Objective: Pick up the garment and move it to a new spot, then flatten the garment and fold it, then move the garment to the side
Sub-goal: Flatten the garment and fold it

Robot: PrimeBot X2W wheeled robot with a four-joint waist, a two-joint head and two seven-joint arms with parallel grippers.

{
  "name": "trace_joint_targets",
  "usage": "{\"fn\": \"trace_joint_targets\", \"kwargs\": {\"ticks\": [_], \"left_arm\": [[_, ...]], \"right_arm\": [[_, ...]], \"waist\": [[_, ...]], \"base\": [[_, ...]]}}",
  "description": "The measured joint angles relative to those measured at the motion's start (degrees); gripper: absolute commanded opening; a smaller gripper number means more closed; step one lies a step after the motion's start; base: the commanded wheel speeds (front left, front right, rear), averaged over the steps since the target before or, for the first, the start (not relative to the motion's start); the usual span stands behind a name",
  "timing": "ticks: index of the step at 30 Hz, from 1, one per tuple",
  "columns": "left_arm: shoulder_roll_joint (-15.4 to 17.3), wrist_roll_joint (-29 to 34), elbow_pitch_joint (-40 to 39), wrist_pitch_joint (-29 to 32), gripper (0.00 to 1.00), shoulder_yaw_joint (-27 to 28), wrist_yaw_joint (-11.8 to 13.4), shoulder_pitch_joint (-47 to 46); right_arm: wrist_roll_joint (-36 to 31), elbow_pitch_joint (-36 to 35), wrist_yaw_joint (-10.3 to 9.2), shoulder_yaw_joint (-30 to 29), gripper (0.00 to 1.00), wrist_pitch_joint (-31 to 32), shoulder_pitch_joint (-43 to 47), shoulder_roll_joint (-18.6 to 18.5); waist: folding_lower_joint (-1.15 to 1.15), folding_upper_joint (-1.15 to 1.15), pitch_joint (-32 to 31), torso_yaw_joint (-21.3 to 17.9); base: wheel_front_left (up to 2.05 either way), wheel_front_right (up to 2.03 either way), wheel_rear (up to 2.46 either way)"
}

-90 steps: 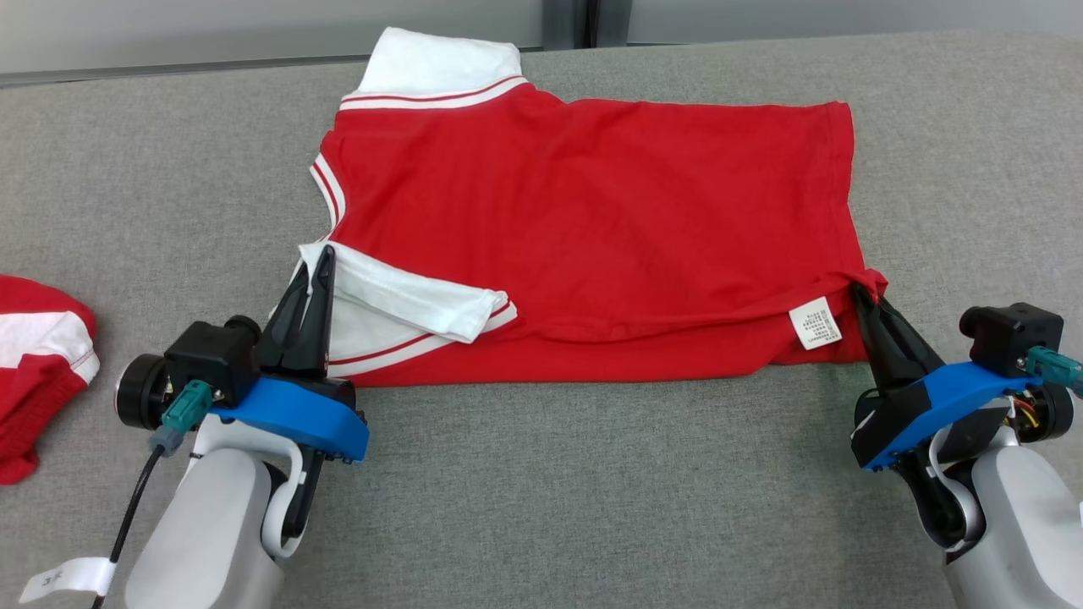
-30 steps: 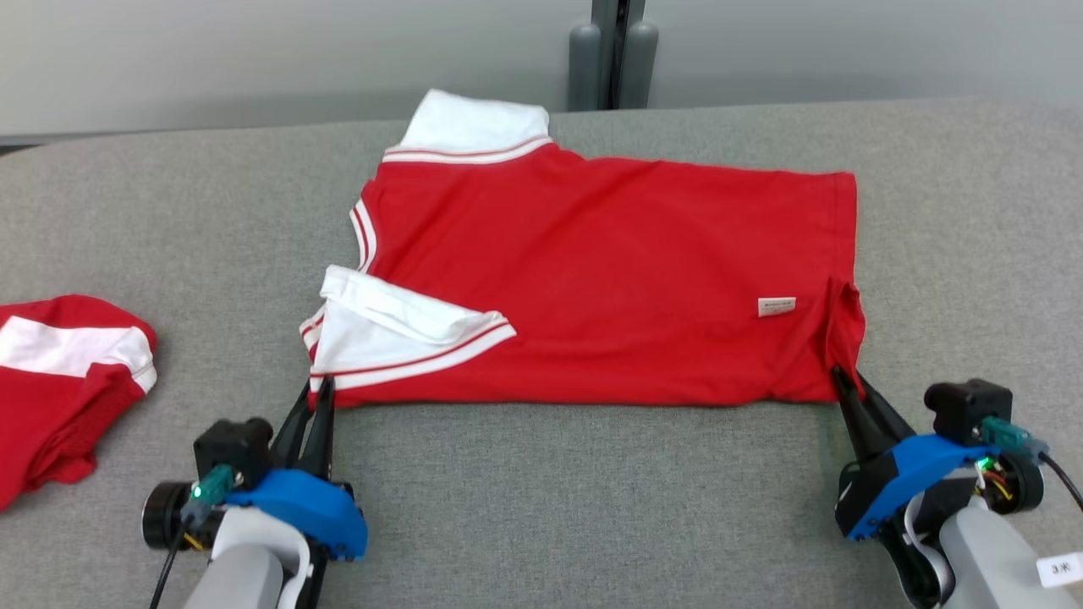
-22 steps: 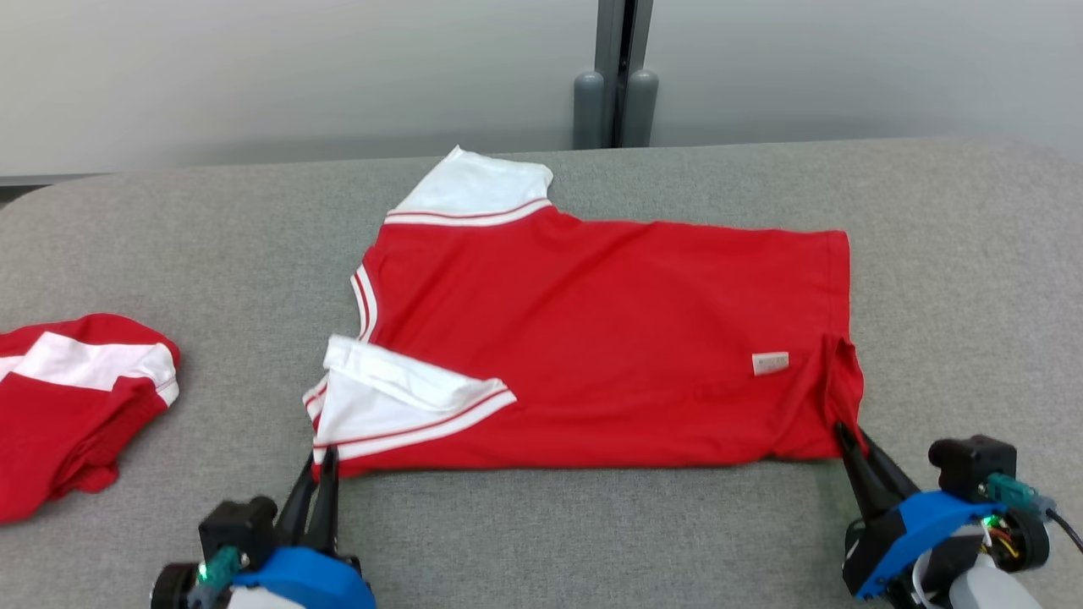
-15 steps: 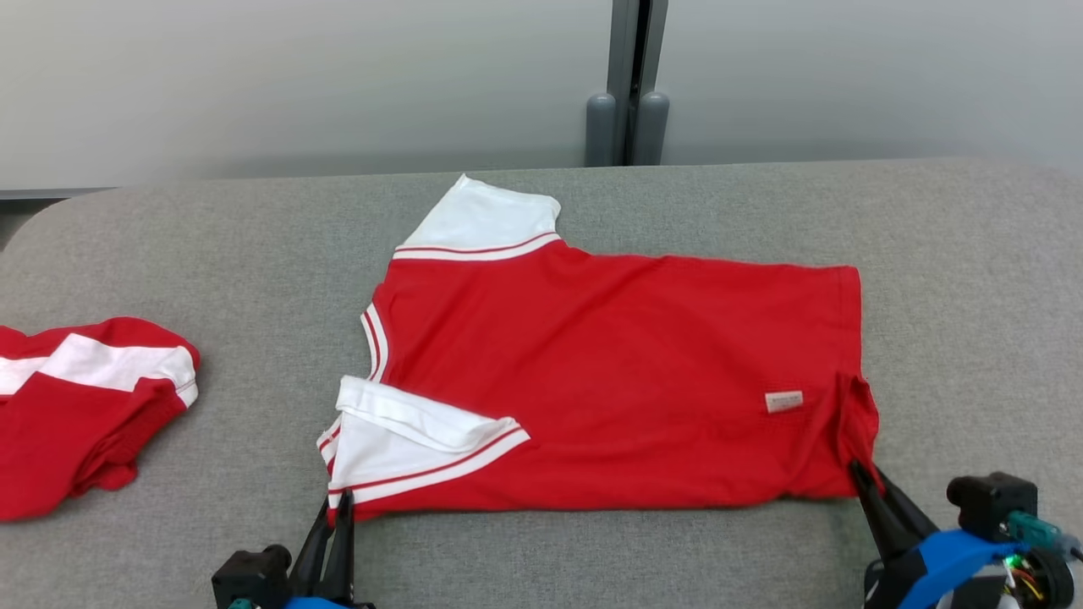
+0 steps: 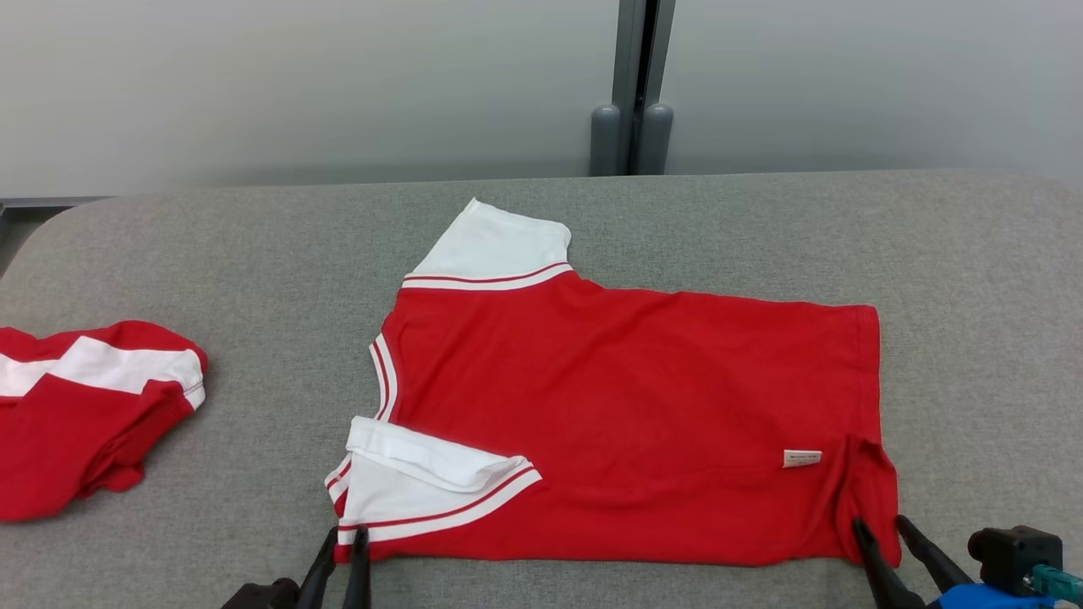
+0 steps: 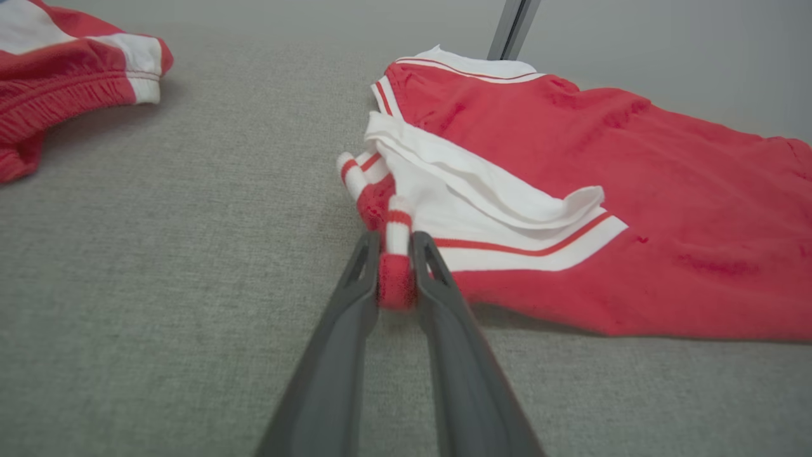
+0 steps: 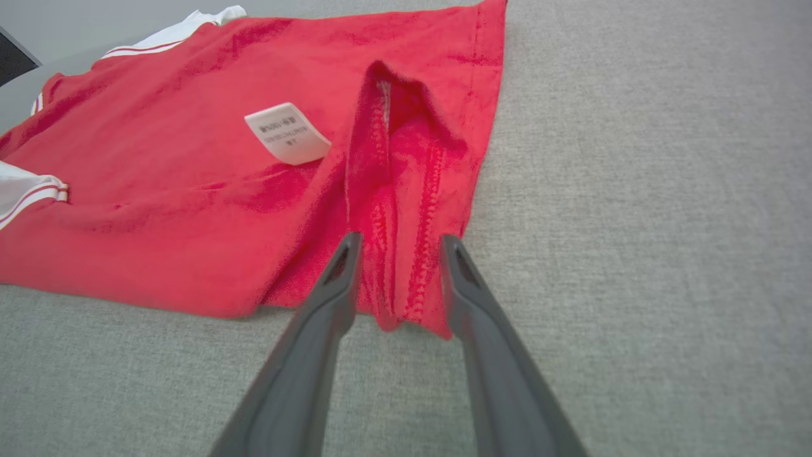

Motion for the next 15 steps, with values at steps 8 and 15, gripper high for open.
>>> {"fn": "trace_joint_targets", "kwargs": {"ticks": [8,15], "left_arm": [[-0.6,1.8,2.3,-3.3,1.0,0.7,0.1,-3.1],[1.3,3.6,-1.9,-3.9,1.0,3.6,0.3,-6.0]], "right_arm": [[-2.1,-2.1,0.0,-1.6,1.0,-1.8,-1.8,0.8],[-4.0,-3.8,0.0,-2.9,1.0,-6.7,-5.8,2.3]], "waist": [[0.01,0.0,-1.2,-1.0],[0.01,0.0,-1.9,-1.4]], "base": [[0.0,0.0,0.0],[0.0,0.0,0.0]]}}
